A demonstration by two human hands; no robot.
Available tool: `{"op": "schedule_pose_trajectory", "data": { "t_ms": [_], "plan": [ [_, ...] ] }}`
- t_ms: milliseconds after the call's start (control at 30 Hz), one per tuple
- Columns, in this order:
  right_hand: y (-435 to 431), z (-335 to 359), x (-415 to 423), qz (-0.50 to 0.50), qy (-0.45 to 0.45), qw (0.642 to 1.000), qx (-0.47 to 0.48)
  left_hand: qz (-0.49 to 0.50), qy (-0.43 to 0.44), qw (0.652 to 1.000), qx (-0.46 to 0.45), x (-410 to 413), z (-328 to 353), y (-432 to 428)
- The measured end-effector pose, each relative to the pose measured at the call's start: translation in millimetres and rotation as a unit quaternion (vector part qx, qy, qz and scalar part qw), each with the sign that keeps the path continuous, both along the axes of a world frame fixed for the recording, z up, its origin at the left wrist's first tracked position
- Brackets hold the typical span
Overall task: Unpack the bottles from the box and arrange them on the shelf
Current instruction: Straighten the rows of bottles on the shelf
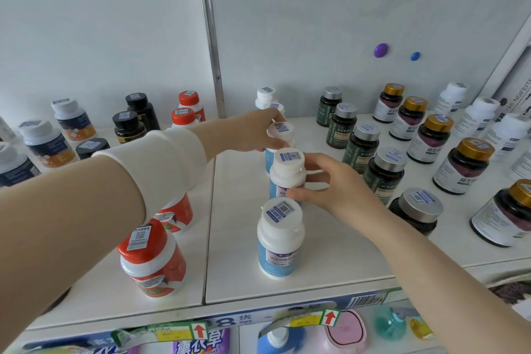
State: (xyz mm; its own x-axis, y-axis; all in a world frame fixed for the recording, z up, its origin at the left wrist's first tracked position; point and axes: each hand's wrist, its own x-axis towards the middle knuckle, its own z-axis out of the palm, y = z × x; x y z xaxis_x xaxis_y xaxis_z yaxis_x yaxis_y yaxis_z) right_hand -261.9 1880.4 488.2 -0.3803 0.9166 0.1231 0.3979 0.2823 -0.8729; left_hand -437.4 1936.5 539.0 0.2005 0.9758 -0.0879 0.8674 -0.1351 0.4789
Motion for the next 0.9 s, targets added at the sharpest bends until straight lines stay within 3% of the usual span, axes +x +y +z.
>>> {"op": "schedule_pose_trajectory", "data": {
  "t_ms": [100,300,367,567,900],
  "plan": [
    [-10,0,4,-0.031,0.021,0.999,0.001,0.000,0.026,1.000,0.004,-1,2,-6],
    [-47,10,18,-0.011,0.113,0.993,0.012,-0.002,-0.109,0.992,0.067,-10,25,-45],
    [-61,5,17,0.015,0.136,0.991,-0.001,-0.023,-0.115,0.992,0.056,-10,26,-60],
    [-81,-24,0,0.035,0.075,0.997,-0.012,-0.039,-0.013,0.999,0.006,-1,13,-76],
    [-79,-33,1,-0.003,0.066,0.998,-0.007,-0.028,-0.043,0.997,0.053,8,1,-73]
  ]
}}
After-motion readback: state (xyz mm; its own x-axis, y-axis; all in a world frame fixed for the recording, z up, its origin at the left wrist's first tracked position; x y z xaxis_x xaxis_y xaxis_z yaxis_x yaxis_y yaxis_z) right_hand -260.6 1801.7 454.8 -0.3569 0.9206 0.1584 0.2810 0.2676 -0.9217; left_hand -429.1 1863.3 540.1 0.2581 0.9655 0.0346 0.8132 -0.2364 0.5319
